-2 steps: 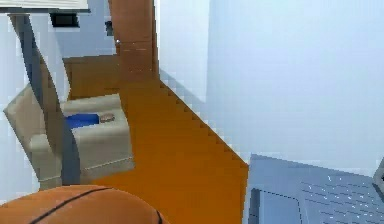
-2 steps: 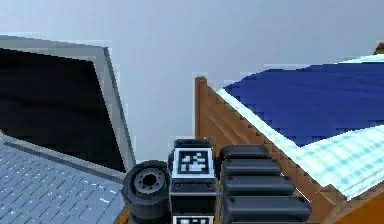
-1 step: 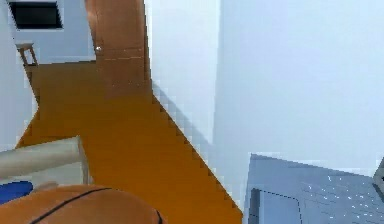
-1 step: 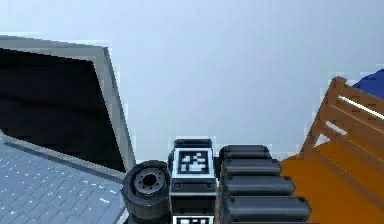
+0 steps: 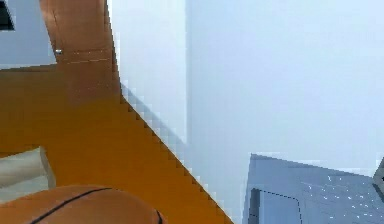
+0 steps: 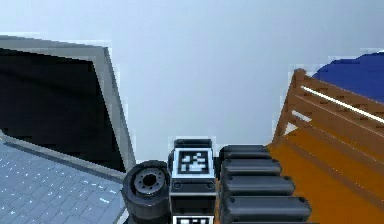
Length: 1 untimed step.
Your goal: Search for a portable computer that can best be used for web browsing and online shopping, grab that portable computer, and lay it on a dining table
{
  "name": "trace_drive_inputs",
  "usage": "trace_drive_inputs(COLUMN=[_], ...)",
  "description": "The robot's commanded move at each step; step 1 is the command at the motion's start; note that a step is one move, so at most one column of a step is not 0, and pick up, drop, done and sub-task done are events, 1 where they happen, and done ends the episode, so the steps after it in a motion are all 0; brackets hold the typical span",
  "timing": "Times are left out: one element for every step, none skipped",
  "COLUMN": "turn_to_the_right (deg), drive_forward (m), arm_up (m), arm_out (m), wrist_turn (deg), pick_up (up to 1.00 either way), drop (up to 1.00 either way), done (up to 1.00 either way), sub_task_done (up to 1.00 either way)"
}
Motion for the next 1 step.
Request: trace_drive_inputs(turn_to_the_right=[0.0], drive_forward=[0.15], arm_up=[0.0], arm_out=[0.0], wrist_turn=[0.0], pick_up=[0.0], drop=[0.0], done=[0.0], sub_task_done=[0.0])
